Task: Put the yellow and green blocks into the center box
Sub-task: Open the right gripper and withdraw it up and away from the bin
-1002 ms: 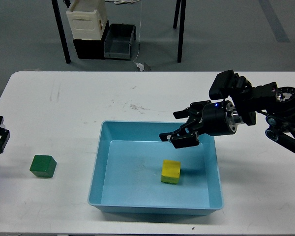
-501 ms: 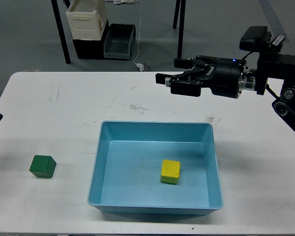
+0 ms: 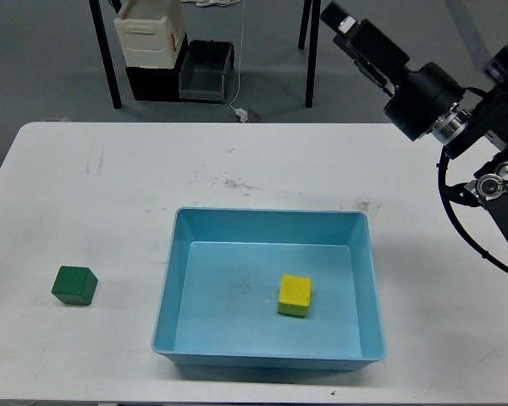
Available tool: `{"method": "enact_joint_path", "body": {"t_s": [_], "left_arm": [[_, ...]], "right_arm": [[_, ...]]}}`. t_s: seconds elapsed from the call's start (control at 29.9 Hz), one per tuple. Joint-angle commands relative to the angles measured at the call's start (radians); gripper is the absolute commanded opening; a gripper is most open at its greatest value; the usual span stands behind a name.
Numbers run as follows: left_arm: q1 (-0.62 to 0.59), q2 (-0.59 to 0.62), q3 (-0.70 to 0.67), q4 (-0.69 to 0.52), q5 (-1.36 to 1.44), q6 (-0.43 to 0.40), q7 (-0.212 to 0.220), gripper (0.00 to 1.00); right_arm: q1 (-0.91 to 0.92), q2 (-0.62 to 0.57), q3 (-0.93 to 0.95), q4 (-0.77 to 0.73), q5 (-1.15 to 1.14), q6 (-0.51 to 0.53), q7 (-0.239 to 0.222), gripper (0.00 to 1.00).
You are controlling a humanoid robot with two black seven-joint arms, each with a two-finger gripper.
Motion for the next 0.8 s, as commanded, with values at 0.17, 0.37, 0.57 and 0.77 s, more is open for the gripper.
{"method": "enact_joint_path", "body": {"t_s": [0.17,0.37,0.57,0.77], "left_arm": [[-0.123,0.105,0.001,-0.089,0.539,0.001,0.0,0.98],[-0.112,0.266,0.015,-0.362,0.725,0.001,0.0,0.99],[-0.112,0.263,0.087,-0.474,1.076,0.001,0.0,0.99],[-0.126,0.257,0.185,-0.545,1.229,0.001,0.0,1.0]], "right_arm": [[-0.281,-0.064,0.156,0.153,0.29,-0.005,-0.008,0.99],[-0.457,-0.104,0.228,0.251,0.308,-0.004,-0.005,1.0],[-0.554,-0.104,0.289,0.266,0.308,-0.007,-0.005,1.0],[-0.602,-0.104,0.306,0.266,0.308,-0.007,-0.004,1.0]]}}
